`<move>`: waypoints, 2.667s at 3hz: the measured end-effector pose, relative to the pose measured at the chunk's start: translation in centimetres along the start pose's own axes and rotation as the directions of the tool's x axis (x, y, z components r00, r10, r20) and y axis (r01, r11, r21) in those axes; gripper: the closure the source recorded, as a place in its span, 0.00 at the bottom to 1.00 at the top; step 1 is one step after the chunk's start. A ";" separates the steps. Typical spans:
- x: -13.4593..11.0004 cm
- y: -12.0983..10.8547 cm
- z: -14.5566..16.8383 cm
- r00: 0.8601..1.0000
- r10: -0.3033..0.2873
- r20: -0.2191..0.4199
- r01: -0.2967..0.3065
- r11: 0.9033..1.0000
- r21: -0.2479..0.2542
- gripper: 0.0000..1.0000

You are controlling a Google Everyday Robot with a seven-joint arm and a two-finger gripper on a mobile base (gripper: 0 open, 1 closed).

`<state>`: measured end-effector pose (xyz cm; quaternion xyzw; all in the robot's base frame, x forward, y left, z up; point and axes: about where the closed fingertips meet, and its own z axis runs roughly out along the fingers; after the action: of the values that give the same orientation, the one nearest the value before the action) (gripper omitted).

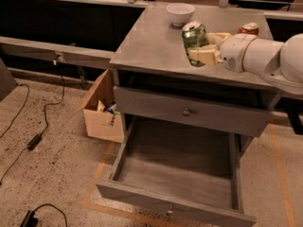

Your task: Pick green can from middle drawer and place on counter

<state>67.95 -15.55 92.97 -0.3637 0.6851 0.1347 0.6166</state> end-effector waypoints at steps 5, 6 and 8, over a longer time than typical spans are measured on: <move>5.6 -4.2 3.0 0.971 0.172 0.168 -0.214 0.936 0.280 0.60; 5.6 -3.9 3.0 0.948 0.203 0.244 -0.274 0.912 0.306 0.36; 3.3 -3.1 2.8 0.945 0.189 0.269 -0.266 0.920 0.289 0.00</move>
Offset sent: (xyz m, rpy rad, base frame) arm 0.0639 -0.0196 -0.0312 0.1248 -0.0702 -0.1821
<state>72.23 -17.01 90.14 -0.1573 0.6576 0.1347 0.7243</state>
